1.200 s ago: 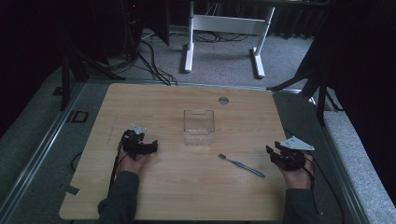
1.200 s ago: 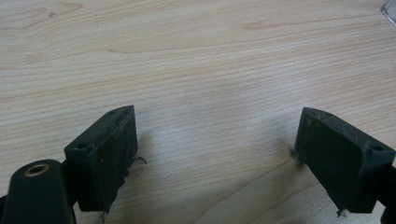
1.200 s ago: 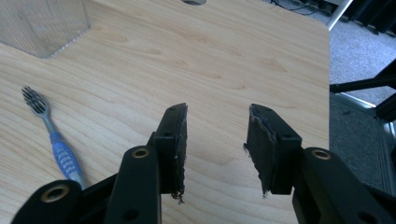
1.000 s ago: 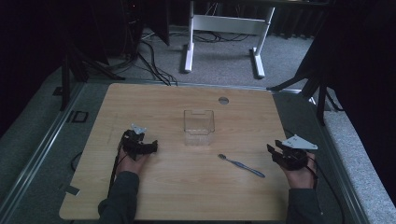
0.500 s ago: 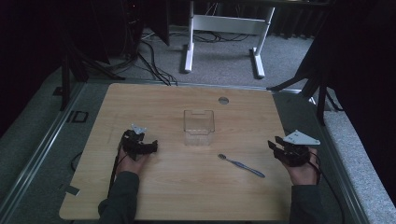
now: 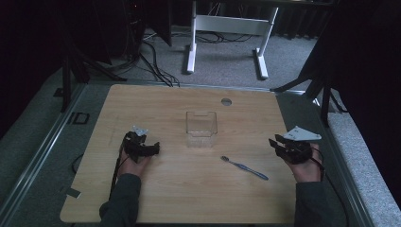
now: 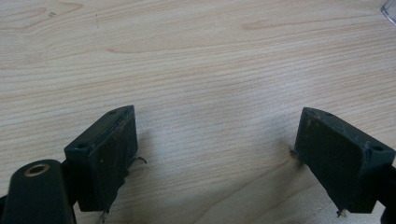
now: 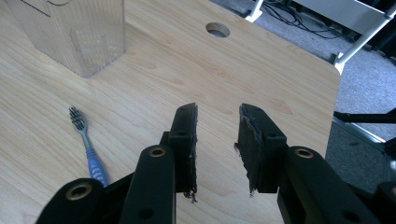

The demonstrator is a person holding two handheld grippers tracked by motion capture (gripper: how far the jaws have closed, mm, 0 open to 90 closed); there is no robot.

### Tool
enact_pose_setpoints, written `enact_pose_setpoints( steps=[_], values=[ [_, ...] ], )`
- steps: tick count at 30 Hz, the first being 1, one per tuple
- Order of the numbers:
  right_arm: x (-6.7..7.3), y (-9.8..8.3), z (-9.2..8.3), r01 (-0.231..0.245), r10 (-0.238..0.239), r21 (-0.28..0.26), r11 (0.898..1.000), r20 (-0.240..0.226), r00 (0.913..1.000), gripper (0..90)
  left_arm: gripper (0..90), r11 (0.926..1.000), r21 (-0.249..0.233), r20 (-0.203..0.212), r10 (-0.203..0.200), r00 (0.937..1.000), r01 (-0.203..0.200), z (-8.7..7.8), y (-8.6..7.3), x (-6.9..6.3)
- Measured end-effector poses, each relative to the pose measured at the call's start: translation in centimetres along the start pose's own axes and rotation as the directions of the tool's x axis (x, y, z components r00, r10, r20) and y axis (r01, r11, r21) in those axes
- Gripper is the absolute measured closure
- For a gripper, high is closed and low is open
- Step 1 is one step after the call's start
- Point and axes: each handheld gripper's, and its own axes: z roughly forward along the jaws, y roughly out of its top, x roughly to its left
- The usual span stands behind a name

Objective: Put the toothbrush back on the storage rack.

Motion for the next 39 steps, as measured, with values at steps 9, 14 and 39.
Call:
enact_pose_setpoints(
  steps=[9,14,39],
  values=[
    [-0.1,1.2,-0.2,0.037,-0.037,0.023,0.999,-0.013,0.9992,67.1,13.6,1.0,0.0,0.0,-0.002,1.0,0.002,0.0,0.0,0.0],
    [0.0,1.5,-0.1,0.047,-0.046,0.038,0.998,-0.017,0.9988,67.0,13.6,1.0,0.0,0.0,-0.001,1.0,0.001,0.0,0.0,0.0],
    [1.0,4.3,1.3,0.165,-0.152,0.129,0.978,-0.104,0.9828,66.5,13.6,1.0,0.0,0.0,0.0,1.0,0.0,0.0,0.0,0.0]
  ],
)
